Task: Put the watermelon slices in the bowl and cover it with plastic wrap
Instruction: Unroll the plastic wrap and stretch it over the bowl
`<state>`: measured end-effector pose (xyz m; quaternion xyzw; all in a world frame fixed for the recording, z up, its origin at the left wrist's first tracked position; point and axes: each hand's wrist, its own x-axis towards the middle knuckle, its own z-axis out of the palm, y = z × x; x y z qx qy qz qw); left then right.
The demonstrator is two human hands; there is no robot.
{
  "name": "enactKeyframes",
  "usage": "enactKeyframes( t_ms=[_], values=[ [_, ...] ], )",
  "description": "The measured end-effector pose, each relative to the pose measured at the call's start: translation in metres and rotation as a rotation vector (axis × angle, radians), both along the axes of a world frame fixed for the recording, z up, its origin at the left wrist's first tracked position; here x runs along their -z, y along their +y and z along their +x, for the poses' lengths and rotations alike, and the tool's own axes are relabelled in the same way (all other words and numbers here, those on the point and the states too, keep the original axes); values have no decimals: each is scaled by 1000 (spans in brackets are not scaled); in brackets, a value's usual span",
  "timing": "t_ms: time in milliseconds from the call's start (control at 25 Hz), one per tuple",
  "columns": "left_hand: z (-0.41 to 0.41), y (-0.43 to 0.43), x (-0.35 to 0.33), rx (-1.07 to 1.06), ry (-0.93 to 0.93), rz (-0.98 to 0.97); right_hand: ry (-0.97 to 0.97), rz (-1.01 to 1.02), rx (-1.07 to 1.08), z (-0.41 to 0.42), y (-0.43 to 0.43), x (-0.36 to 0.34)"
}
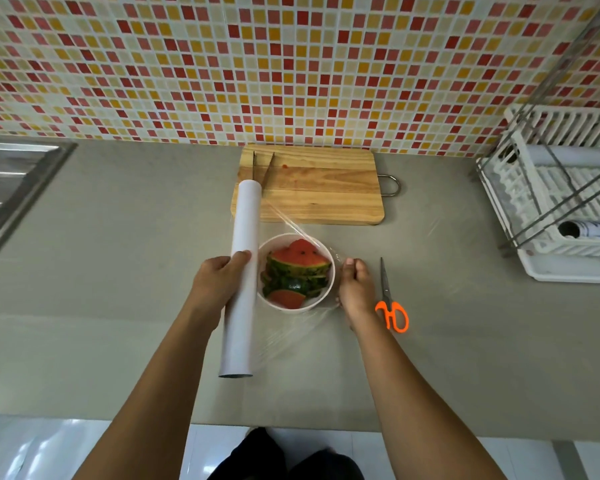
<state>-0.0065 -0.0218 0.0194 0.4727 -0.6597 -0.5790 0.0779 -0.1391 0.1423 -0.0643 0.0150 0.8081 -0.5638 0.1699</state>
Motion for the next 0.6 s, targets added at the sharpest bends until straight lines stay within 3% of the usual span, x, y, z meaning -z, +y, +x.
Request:
enactKeyframes(
  t_ms=[280, 440, 600],
  values=[
    [2, -9, 16, 105, -1, -88, 20, -5, -9, 3, 0, -2],
    [0, -8, 24, 106, -60, -103, -53, -223, -88, 2, 2, -5],
    [1, -13, 31, 77, -1, 45, -299, -516, -101, -7, 5, -6]
  ],
)
